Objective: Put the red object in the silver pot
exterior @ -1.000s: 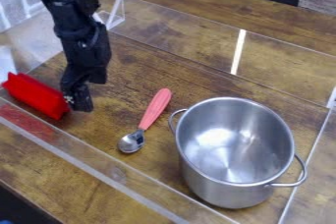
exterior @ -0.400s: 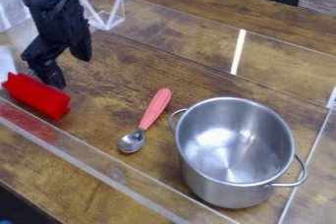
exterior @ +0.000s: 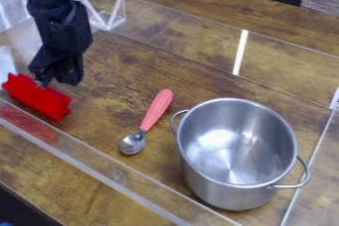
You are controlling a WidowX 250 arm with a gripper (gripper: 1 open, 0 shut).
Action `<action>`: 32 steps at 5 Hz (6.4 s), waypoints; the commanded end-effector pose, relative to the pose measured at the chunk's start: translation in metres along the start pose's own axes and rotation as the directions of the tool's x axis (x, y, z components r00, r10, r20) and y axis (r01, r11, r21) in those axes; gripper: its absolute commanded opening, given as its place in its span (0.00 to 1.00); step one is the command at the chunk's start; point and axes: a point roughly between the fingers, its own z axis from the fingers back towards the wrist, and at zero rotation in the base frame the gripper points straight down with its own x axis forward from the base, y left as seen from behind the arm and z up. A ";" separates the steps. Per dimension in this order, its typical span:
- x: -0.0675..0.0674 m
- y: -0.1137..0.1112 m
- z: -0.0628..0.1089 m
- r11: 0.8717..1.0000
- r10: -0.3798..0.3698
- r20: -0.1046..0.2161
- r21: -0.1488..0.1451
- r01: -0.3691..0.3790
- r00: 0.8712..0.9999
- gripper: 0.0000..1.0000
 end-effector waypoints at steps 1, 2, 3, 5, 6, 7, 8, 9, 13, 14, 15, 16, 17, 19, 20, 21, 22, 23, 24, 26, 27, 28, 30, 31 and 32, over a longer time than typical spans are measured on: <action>0.010 0.008 0.041 0.997 0.047 -0.036 0.060 -0.045 0.998 0.00; 0.021 0.009 0.065 0.991 0.115 -0.072 0.076 -0.109 0.991 0.00; 0.042 0.012 0.073 0.974 0.211 -0.102 0.109 -0.200 0.972 0.00; 0.064 -0.006 0.073 0.919 0.382 -0.134 0.164 -0.359 0.915 0.00; 0.076 -0.015 0.077 0.900 0.425 -0.152 0.178 -0.399 0.892 0.00; 0.071 -0.014 0.074 0.839 0.540 -0.181 0.197 -0.508 0.822 0.00; 0.070 -0.011 0.071 0.786 0.617 -0.196 0.204 -0.583 0.762 0.00; 0.066 -0.006 0.072 0.780 0.624 -0.188 0.215 -0.588 0.759 0.00; 0.078 0.013 0.058 0.688 0.723 -0.160 0.244 -0.683 0.672 0.00; 0.060 0.024 0.041 0.667 0.744 -0.169 0.259 -0.699 0.647 1.00; 0.054 0.024 0.037 0.651 0.757 -0.176 0.270 -0.709 0.629 0.00; 0.063 0.025 0.040 0.635 0.771 -0.172 0.274 -0.722 0.613 0.00; 0.068 0.033 0.046 0.609 0.792 -0.171 0.283 -0.741 0.586 0.00; 0.048 0.028 0.049 0.623 0.779 -0.141 0.281 -0.730 0.611 1.00; 0.012 0.014 0.040 0.719 0.682 -0.097 0.274 -0.639 0.725 1.00; -0.034 0.006 0.022 0.829 0.519 -0.031 0.263 -0.494 0.854 1.00; -0.063 -0.009 0.020 0.891 0.368 0.006 0.284 -0.354 0.930 1.00; -0.076 -0.015 0.018 0.924 0.251 0.044 0.286 -0.253 0.967 1.00; -0.080 -0.009 -0.004 0.953 0.091 0.082 0.282 -0.111 0.992 1.00; -0.072 -0.004 -0.035 0.960 -0.042 0.112 0.281 0.008 0.993 1.00; -0.068 -0.009 -0.050 0.962 -0.016 0.113 0.273 -0.015 0.993 1.00; -0.067 -0.014 -0.053 0.961 0.056 0.103 0.264 -0.082 0.993 1.00; -0.054 -0.017 -0.048 0.967 0.069 0.134 0.233 -0.099 0.989 1.00; -0.058 -0.016 -0.047 0.972 0.045 0.155 0.220 -0.079 0.987 1.00; -0.063 -0.014 -0.047 0.976 0.017 0.172 0.209 -0.054 0.985 1.00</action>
